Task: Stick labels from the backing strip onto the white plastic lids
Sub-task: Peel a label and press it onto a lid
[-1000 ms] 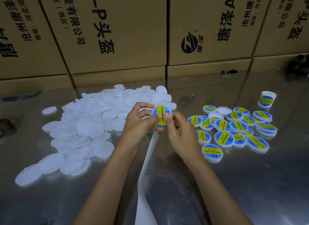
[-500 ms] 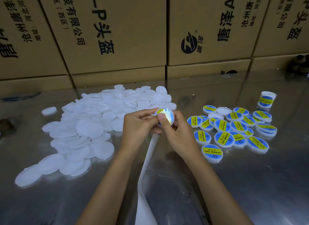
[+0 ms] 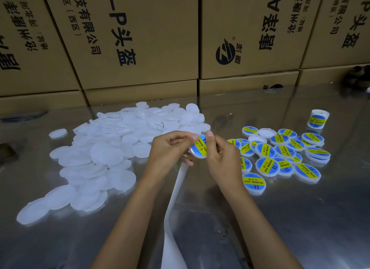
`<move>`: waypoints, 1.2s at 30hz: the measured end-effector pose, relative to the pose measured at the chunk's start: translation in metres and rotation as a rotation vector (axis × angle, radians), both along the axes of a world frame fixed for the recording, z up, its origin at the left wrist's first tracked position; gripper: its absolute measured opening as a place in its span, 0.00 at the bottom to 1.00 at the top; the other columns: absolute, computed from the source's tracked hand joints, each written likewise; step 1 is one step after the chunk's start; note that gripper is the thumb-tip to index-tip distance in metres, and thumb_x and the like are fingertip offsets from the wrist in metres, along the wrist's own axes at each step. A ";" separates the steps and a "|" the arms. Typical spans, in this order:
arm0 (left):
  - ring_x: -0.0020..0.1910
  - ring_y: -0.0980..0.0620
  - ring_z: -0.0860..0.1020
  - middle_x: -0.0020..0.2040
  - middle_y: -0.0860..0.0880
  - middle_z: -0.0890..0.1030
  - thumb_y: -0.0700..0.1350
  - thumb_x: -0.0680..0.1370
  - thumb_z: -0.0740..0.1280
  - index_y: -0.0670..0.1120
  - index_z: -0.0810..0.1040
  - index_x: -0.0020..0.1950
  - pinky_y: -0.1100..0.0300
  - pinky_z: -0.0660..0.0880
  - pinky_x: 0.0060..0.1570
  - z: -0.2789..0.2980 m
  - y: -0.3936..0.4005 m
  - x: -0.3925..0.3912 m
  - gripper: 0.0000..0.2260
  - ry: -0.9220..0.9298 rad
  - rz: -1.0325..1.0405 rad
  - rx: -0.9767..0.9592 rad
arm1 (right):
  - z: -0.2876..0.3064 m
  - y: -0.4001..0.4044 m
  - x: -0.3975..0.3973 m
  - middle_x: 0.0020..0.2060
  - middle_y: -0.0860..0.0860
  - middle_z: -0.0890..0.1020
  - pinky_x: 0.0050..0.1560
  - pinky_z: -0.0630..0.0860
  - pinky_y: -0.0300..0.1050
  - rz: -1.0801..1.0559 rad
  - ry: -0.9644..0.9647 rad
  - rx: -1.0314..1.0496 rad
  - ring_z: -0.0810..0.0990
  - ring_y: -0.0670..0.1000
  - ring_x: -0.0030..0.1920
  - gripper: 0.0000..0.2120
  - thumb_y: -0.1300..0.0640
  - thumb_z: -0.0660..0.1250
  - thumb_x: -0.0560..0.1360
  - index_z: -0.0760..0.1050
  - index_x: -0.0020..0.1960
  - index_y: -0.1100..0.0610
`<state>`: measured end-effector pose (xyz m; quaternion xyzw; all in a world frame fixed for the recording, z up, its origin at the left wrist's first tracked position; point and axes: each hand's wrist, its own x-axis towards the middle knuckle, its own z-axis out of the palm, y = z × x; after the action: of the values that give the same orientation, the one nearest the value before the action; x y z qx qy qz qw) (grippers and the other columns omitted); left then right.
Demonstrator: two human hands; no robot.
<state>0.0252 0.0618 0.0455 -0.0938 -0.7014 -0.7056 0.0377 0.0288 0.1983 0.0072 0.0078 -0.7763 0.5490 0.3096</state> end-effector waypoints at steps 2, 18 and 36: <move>0.36 0.49 0.85 0.40 0.48 0.86 0.38 0.75 0.75 0.47 0.84 0.55 0.59 0.81 0.31 0.000 0.001 0.001 0.09 -0.009 -0.059 -0.007 | 0.000 0.000 0.000 0.22 0.48 0.63 0.32 0.60 0.49 0.003 -0.007 -0.001 0.60 0.47 0.28 0.23 0.47 0.60 0.82 0.65 0.31 0.56; 0.35 0.47 0.86 0.39 0.48 0.87 0.40 0.76 0.74 0.47 0.86 0.47 0.63 0.81 0.33 -0.002 0.003 0.000 0.03 0.045 0.195 0.176 | -0.010 -0.006 -0.001 0.27 0.42 0.74 0.32 0.69 0.49 0.075 -0.095 0.179 0.70 0.46 0.30 0.26 0.32 0.57 0.76 0.70 0.36 0.54; 0.32 0.44 0.85 0.38 0.47 0.86 0.41 0.78 0.73 0.36 0.79 0.48 0.60 0.80 0.29 -0.003 0.002 0.000 0.08 0.074 0.187 0.063 | -0.005 -0.006 0.003 0.29 0.44 0.75 0.37 0.73 0.55 0.150 -0.090 0.132 0.72 0.47 0.32 0.25 0.33 0.54 0.78 0.70 0.40 0.54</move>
<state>0.0254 0.0640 0.0422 -0.0527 -0.6828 -0.7166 0.1323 0.0314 0.1920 0.0018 0.0614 -0.8211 0.5182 0.2312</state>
